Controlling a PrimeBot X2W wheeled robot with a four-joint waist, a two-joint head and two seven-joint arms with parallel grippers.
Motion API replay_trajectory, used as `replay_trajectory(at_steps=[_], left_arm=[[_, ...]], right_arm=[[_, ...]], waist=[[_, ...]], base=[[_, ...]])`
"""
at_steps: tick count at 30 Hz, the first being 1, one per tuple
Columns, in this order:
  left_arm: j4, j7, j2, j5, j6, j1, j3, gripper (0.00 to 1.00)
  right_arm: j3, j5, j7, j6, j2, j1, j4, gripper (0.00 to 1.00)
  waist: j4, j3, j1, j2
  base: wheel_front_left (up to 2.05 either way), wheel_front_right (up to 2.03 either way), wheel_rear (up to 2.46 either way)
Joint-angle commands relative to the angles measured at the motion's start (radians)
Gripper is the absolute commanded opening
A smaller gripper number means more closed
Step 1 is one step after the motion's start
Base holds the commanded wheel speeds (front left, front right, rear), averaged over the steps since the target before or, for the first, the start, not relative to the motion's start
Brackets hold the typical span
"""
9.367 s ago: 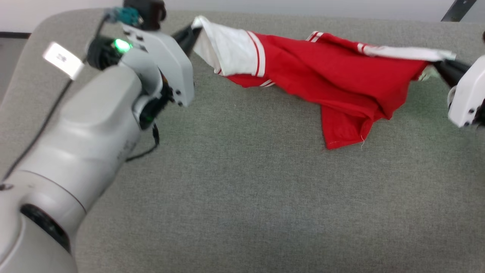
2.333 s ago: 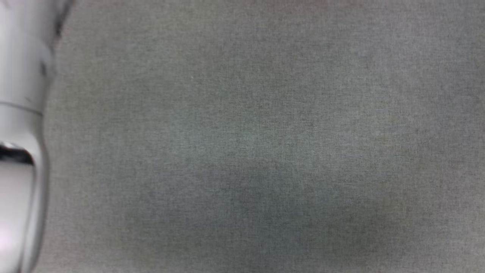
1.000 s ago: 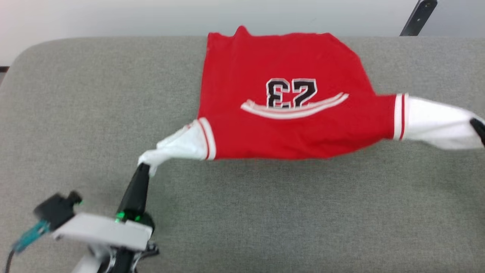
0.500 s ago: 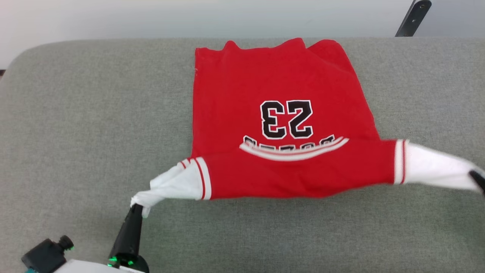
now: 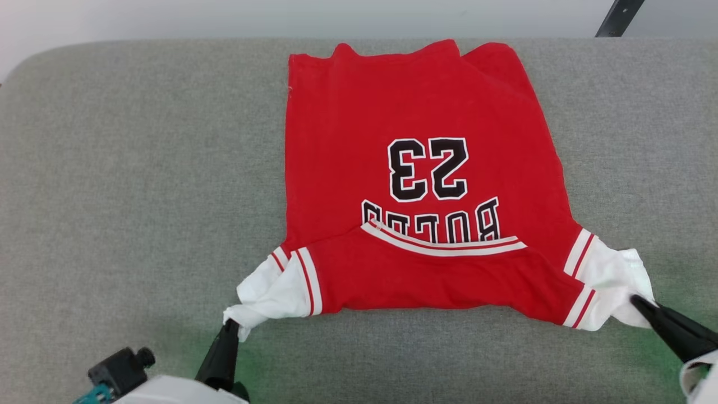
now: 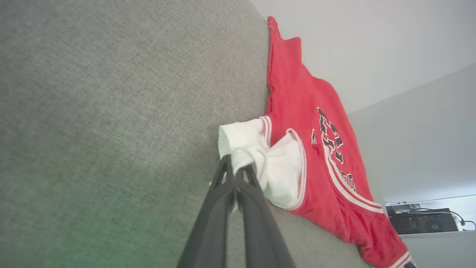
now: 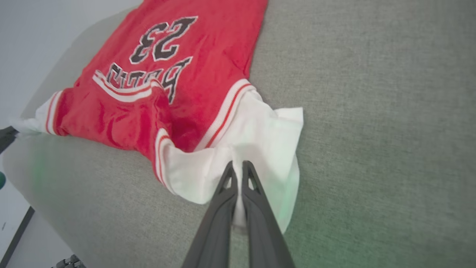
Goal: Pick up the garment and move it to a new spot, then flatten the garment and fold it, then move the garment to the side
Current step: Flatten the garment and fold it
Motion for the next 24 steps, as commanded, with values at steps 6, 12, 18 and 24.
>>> replay_trajectory(at_steps=[6,12,18,24], left_arm=[[0.104,0.019,-0.024,0.056,0.056,-0.075,-0.040,0.00],[0.215,0.050,-0.044,0.084,0.059,-0.129,-0.087,0.00],[0.297,0.055,-0.066,0.076,0.029,-0.160,-0.098,0.00],[0.338,0.049,-0.076,0.067,0.003,-0.164,-0.103,0.00]], right_arm=[[-0.018,-0.119,0.071,-0.001,0.116,-0.046,0.098,0.00],[-0.033,-0.195,0.119,-0.001,0.208,-0.056,0.164,0.00],[-0.047,-0.235,0.144,-0.001,0.248,-0.054,0.194,0.00],[-0.104,-0.255,0.114,-0.001,0.239,-0.056,0.153,1.00]], waist=[[-0.001,0.021,0.0000,0.0000],[-0.005,0.047,0.0000,0.0000],[-0.010,0.058,0.0000,0.0000],[-0.010,0.038,0.0000,0.0000]], base=[[0.00,0.00,0.00],[0.00,0.00,0.00],[0.00,0.00,0.00],[0.00,0.00,0.00]])
